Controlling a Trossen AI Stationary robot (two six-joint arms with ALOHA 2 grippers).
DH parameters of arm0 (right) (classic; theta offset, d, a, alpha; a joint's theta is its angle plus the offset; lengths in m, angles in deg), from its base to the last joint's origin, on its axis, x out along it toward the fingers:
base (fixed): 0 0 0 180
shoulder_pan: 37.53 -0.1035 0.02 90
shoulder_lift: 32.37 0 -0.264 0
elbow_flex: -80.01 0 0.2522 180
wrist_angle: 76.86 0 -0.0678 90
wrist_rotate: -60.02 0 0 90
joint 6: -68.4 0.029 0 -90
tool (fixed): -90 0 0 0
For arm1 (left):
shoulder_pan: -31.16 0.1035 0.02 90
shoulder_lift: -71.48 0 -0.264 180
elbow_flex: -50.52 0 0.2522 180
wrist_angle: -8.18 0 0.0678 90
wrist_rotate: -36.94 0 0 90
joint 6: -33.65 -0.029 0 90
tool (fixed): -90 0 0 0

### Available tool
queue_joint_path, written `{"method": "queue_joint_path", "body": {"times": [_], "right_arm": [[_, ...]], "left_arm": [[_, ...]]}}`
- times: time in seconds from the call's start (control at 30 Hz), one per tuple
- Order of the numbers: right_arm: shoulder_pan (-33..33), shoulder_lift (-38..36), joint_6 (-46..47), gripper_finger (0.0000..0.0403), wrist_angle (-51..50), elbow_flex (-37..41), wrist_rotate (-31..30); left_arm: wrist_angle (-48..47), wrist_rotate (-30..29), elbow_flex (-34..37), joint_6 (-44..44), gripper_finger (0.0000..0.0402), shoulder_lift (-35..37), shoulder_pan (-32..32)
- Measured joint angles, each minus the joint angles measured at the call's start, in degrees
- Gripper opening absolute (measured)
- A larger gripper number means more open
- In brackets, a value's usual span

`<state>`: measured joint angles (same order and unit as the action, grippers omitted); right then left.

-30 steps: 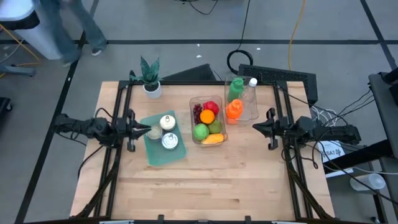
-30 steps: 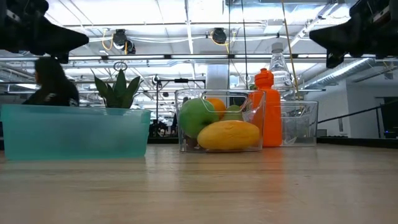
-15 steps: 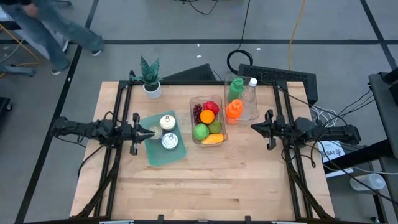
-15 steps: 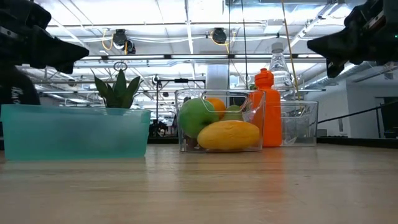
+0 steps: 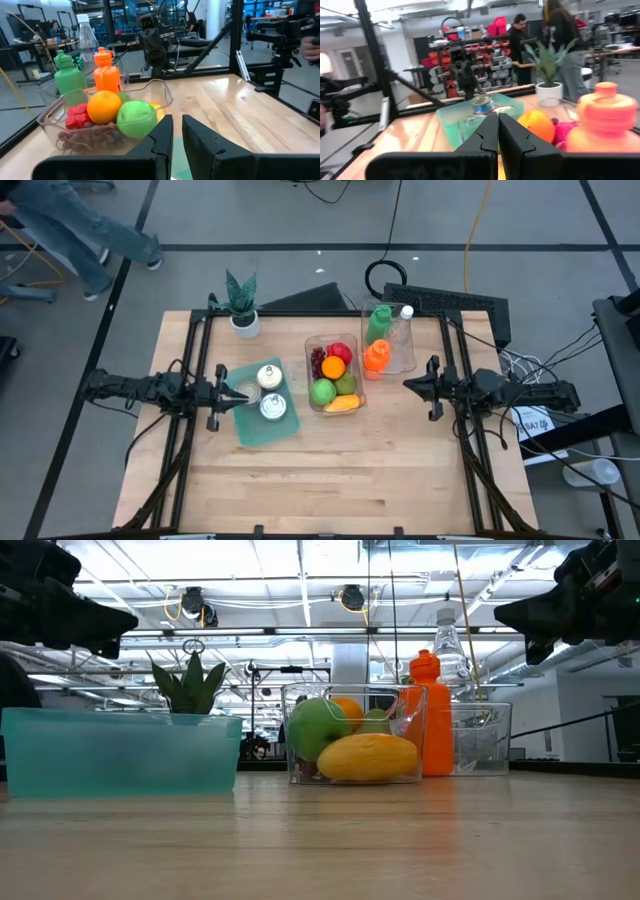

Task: Pick & Place Food Item
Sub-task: Return to Home Position

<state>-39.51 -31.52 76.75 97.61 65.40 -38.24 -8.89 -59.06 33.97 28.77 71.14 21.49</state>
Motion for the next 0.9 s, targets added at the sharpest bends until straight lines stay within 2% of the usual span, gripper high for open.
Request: {"method": "queue_joint_path", "body": {"times": [0.27, 0.43, 0.9], "right_arm": [[-0.02, 0.02, -1.32, 0.0002, 2.35, 0.00, 0.99], [-0.02, 0.00, -3.21, 0.0002, 7.83, 0.04, 0.68], [0.00, 0.02, -4.74, 0.0002, 7.80, 0.04, 0.82]], "left_arm": [[-0.15, -0.41, 0.02, 1.01, 0.0051, -0.01, 0.00], [-0.39, -0.07, 0.02, 3.98, 0.0051, -0.02, 0.00], [0.56, -0.09, 0.11, 3.58, 0.0051, -0.02, 0.00]]}}
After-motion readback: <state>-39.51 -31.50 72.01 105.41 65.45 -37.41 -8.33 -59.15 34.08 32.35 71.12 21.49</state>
